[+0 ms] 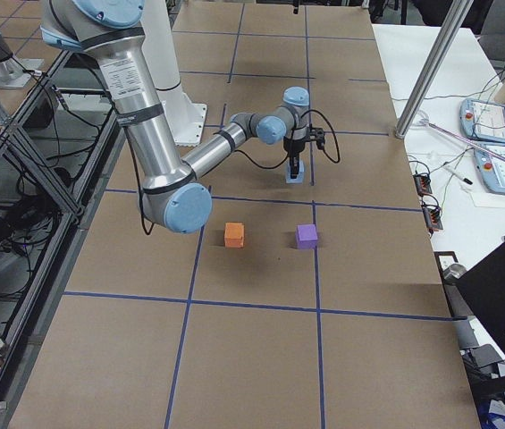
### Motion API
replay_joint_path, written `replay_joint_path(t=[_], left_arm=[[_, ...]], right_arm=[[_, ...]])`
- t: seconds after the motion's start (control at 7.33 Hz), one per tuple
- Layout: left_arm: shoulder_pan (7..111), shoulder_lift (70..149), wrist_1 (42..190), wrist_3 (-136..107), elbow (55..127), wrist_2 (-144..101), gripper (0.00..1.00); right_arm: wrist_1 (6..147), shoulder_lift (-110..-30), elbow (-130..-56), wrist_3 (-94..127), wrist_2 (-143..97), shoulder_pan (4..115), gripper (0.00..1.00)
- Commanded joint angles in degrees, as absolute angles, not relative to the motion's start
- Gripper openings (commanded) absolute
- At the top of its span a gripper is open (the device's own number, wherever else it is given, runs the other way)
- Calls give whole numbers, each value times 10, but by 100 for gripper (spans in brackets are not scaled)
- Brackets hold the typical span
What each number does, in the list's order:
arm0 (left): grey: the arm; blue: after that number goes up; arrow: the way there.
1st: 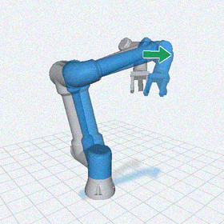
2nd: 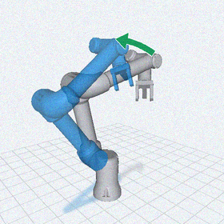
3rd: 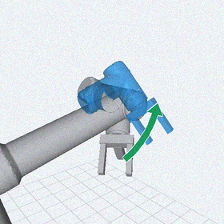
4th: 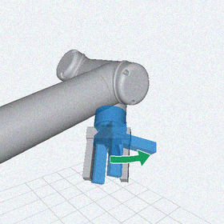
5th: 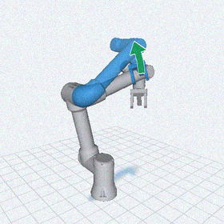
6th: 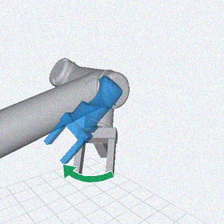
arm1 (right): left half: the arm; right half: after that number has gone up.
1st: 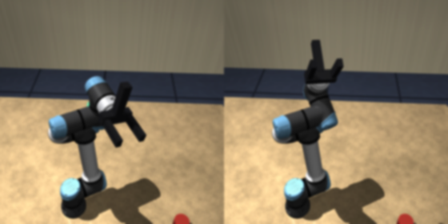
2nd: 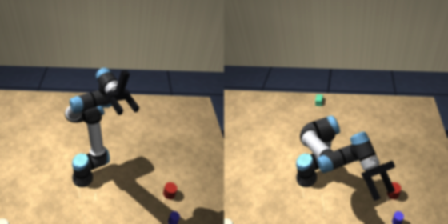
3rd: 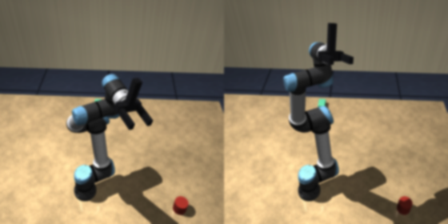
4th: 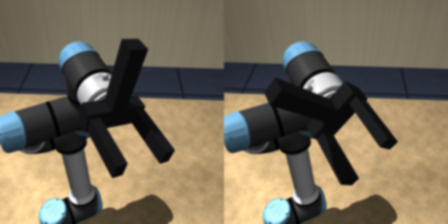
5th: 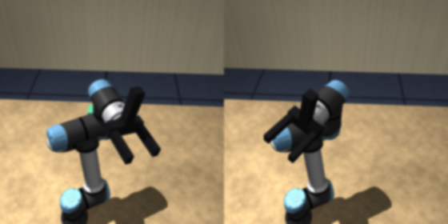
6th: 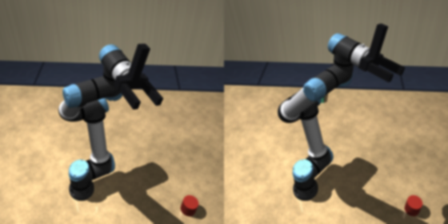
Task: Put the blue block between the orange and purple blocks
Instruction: 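Carry the cube with the right gripper between the purple and orange cubes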
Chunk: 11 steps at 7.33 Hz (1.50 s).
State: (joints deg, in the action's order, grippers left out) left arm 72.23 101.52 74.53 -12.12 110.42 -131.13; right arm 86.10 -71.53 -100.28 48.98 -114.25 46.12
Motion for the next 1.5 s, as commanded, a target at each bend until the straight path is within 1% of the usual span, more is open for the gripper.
replay_joint_path(t=[0.0,0.27,0.41,0.55,0.68,0.82,1.36], left_arm=[[722,1015,745,-121,1104,-1311,100],[722,1015,745,-120,1101,-1311,100],[722,1016,745,-121,1101,-1311,100],[722,1016,746,-120,1100,-1311,100],[722,1016,746,-120,1100,-1311,100],[722,1016,746,-121,1100,-1311,100],[722,1016,746,-121,1103,-1311,100]], right_arm=[[756,-834,-1018,463,-1181,502,12],[745,-889,-1028,461,-1180,514,17],[745,-918,-1047,462,-1180,514,19],[745,-930,-1055,455,-1181,514,25],[746,-936,-1051,427,-1181,517,53],[746,-937,-1051,413,-1186,524,100],[750,-928,-1056,404,-1232,580,100]])
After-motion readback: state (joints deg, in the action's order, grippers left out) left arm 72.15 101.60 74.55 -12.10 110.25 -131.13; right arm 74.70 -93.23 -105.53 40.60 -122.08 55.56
